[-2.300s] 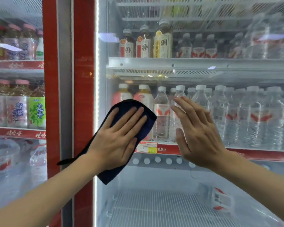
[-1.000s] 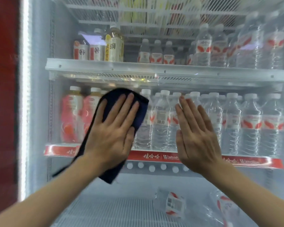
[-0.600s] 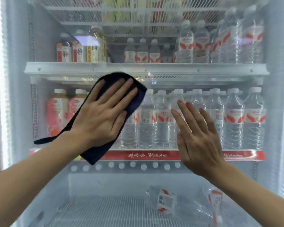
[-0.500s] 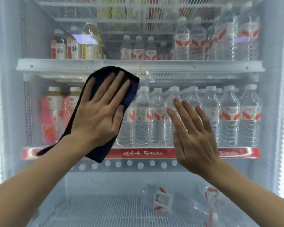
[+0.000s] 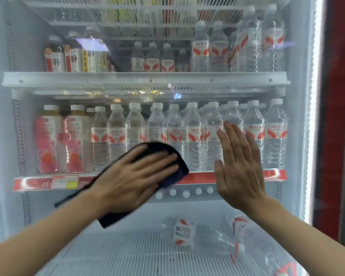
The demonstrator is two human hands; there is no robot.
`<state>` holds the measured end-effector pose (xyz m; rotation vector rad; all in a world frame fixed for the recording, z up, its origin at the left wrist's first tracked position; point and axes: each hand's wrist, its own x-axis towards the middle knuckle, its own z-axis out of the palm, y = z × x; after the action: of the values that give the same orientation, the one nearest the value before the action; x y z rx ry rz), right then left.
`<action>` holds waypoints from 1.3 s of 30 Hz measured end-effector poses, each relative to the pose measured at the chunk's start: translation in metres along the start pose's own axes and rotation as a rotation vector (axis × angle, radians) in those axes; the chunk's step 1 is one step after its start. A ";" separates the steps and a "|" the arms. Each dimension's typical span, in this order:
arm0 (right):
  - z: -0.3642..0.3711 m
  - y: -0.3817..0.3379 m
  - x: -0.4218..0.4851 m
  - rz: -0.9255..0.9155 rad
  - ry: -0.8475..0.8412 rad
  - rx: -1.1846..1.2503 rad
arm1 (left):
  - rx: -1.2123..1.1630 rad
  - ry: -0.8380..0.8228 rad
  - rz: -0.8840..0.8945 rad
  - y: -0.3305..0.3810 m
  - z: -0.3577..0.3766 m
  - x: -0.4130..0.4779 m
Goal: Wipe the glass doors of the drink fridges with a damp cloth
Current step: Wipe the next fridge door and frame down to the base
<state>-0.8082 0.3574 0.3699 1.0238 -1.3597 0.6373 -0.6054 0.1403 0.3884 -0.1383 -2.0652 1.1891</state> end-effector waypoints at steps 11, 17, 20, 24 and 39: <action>-0.004 0.028 -0.010 -0.038 -0.057 -0.058 | -0.070 0.193 -0.430 0.022 -0.004 0.076; -0.012 0.022 -0.038 0.113 -0.006 -0.008 | -0.061 0.053 -0.116 0.070 0.006 0.048; -0.014 0.025 -0.047 0.114 -0.051 -0.040 | -0.013 0.055 0.033 0.016 -0.008 0.073; -0.023 0.037 -0.044 0.091 -0.085 -0.084 | -0.028 0.162 -0.273 -0.019 -0.023 0.113; -0.053 0.073 -0.055 0.172 -0.043 -0.060 | 0.008 0.048 -0.017 0.056 -0.002 0.084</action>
<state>-0.8543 0.4469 0.3376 0.8827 -1.5075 0.7009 -0.6793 0.2100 0.3907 -0.1443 -2.0159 1.1723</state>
